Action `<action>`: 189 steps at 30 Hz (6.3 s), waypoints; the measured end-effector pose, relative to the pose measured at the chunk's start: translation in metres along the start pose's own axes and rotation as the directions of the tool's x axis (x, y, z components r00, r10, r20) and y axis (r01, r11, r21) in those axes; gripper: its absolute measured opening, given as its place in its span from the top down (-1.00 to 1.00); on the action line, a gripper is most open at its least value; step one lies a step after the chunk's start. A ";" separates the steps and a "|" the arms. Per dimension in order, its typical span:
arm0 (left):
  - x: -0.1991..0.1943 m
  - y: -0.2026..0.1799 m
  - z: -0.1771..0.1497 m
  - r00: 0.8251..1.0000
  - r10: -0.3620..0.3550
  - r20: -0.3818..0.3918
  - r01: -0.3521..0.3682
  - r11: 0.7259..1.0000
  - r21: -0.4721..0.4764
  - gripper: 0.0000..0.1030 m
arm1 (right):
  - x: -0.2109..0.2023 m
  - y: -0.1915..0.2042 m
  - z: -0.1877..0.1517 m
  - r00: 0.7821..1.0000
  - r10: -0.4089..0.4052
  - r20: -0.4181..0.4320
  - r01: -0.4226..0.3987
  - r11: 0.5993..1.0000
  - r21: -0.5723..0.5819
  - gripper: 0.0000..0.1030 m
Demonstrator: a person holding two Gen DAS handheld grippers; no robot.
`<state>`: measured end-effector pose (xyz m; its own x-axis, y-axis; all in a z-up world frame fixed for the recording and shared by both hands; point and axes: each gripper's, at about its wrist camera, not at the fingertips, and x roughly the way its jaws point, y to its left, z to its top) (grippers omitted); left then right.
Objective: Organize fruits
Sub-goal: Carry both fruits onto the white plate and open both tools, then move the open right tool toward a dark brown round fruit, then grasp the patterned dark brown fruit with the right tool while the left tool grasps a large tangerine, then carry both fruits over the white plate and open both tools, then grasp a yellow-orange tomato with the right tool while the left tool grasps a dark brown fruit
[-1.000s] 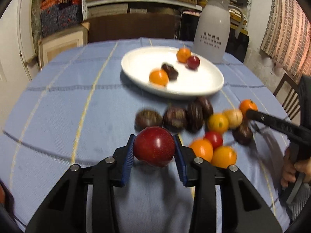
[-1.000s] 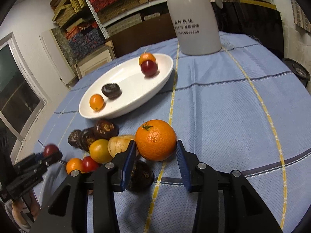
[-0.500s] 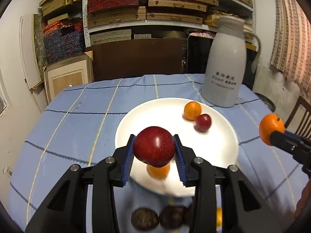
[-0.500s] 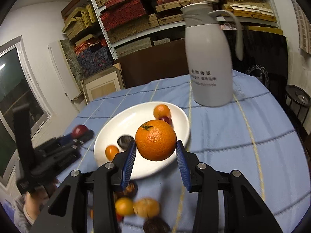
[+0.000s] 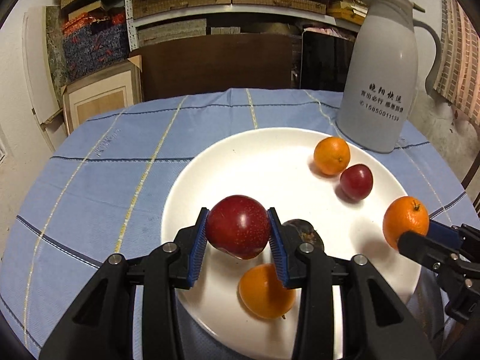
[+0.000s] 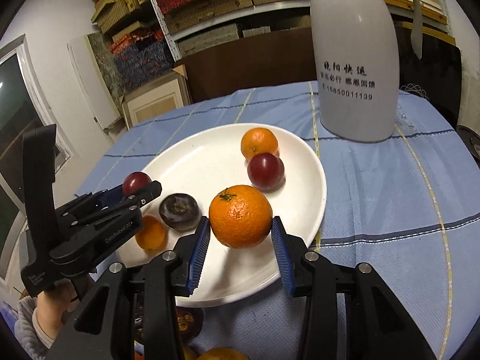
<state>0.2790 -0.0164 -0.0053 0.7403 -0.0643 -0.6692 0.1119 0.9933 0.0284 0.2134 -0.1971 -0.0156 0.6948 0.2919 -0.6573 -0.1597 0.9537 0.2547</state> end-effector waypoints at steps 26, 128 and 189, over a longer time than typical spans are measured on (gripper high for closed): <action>-0.073 -0.023 -0.020 0.986 0.094 0.139 -0.107 0.991 0.084 -0.43 | -0.037 0.005 -0.009 0.998 0.047 0.052 -0.048 0.999 0.006 0.06; -0.132 -0.023 -0.132 0.980 -0.192 -0.056 0.195 0.980 0.047 0.31 | -0.098 0.003 -0.123 1.000 0.025 -0.007 -0.025 0.998 -0.060 0.20; -0.148 -0.019 -0.092 0.989 -0.003 0.146 0.003 1.000 0.000 -0.91 | -0.091 -0.004 -0.089 0.998 0.023 0.053 -0.025 0.999 0.027 -0.19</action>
<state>0.1060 -0.0164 0.0247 0.8288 -0.0804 -0.5537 0.1141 0.9931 0.0265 0.0888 -0.2210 -0.0199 0.7273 0.3099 -0.6123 -0.1582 0.9439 0.2898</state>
